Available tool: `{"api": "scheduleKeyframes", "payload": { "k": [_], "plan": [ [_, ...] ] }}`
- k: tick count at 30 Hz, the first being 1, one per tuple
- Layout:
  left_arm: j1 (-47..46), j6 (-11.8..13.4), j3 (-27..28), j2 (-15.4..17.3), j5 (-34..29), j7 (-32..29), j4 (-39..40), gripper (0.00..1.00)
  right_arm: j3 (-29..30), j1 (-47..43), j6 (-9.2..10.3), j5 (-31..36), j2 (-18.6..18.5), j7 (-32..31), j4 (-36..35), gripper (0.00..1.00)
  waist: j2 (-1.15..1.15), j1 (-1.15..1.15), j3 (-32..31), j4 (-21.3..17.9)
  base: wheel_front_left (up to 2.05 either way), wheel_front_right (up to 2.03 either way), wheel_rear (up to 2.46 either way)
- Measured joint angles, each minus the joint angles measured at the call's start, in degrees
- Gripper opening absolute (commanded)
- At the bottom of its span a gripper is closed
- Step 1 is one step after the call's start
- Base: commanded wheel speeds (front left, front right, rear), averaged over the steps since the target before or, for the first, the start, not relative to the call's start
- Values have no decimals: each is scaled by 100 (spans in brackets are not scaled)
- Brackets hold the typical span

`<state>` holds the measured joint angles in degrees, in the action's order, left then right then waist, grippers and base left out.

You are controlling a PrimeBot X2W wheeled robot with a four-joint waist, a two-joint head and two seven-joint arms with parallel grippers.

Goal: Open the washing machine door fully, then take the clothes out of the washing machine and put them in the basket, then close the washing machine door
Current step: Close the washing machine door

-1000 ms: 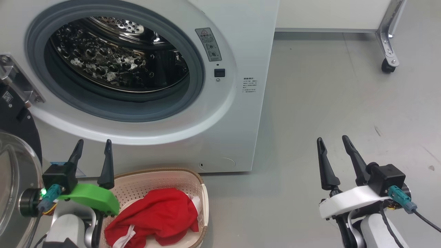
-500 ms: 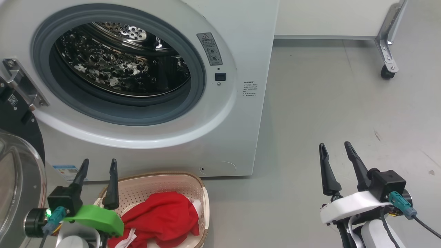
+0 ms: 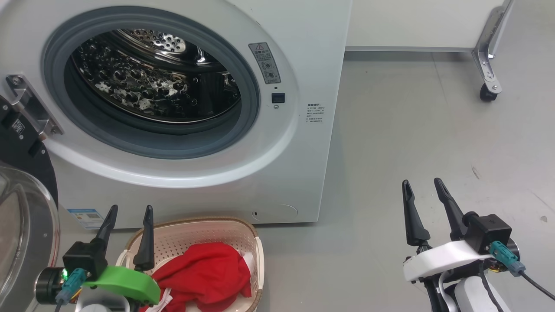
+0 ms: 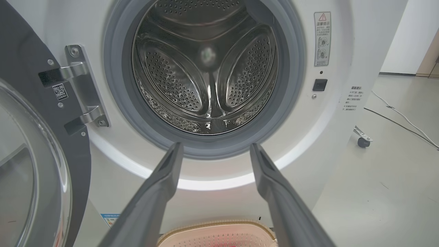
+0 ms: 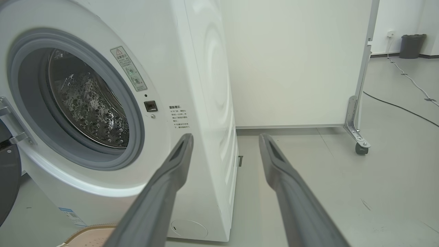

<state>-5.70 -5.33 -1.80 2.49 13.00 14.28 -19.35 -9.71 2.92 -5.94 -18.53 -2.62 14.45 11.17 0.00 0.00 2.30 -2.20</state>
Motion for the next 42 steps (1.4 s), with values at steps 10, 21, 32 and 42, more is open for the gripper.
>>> {"api": "scheduleKeyframes", "payload": {
  "k": [10, 21, 32, 42],
  "plan": [
    [87, -1, -25, -2, 10, 0, 149, 100, -3, -21, -4, 0, 0, 0, -24, 100, 0, 0, 20, 8, 0, 0, 0],
    [116, -2, -55, -4, 11, 0, 291, 100, -13, -21, -4, 0, 0, 0, -51, 100, 0, 0, 61, -15, 0, 0, 0],
    [130, -8, -85, -5, 12, 0, 363, 100, -13, -21, -4, 0, 0, 0, -62, 100, 0, 0, 100, -13, 0, 0, 0],
    [139, 0, -93, -8, 22, 0, 371, 100, -24, -21, -5, 0, 0, 0, -60, 100, 0, 0, 120, -8, -15, 15, 0]
  ]
}}
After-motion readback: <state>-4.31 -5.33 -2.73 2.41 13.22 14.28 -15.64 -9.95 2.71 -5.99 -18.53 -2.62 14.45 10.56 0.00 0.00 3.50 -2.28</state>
